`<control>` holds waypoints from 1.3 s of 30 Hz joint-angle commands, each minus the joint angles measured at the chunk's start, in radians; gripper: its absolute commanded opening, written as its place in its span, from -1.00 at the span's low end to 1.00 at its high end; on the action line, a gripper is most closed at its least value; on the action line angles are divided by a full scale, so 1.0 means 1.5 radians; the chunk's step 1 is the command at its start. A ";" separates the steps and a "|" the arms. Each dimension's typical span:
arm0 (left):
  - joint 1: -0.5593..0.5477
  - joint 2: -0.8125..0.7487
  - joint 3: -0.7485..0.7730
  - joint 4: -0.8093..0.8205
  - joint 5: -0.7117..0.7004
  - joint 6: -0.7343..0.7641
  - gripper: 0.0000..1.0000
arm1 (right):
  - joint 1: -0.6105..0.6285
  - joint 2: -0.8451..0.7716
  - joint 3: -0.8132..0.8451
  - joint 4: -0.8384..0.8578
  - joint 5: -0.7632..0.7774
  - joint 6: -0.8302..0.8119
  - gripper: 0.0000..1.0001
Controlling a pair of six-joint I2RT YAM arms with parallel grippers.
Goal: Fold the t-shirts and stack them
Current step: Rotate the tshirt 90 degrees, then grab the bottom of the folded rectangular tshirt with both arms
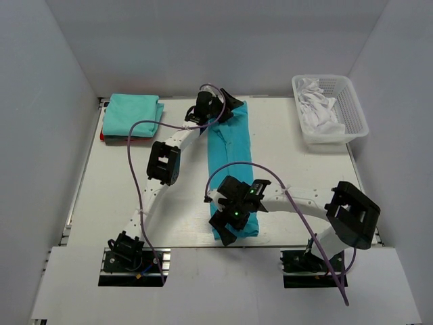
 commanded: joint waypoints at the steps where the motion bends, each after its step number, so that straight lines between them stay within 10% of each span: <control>1: 0.005 0.036 -0.021 -0.032 -0.045 -0.017 1.00 | 0.008 -0.008 0.040 -0.029 -0.035 -0.050 0.81; 14: 0.005 -0.233 -0.053 -0.090 0.019 0.212 1.00 | 0.003 -0.119 0.013 0.121 0.035 0.084 0.81; 20: 0.005 -0.464 -0.124 -0.268 0.011 0.320 1.00 | -0.004 -0.208 -0.044 0.116 0.258 0.175 0.81; 31: -0.049 -0.982 -0.952 -0.356 0.019 0.325 1.00 | -0.039 -0.390 -0.202 0.000 0.361 0.430 0.81; 39: -0.161 -1.176 -1.167 -0.470 0.059 0.255 1.00 | -0.069 -0.362 -0.253 -0.012 0.281 0.515 0.81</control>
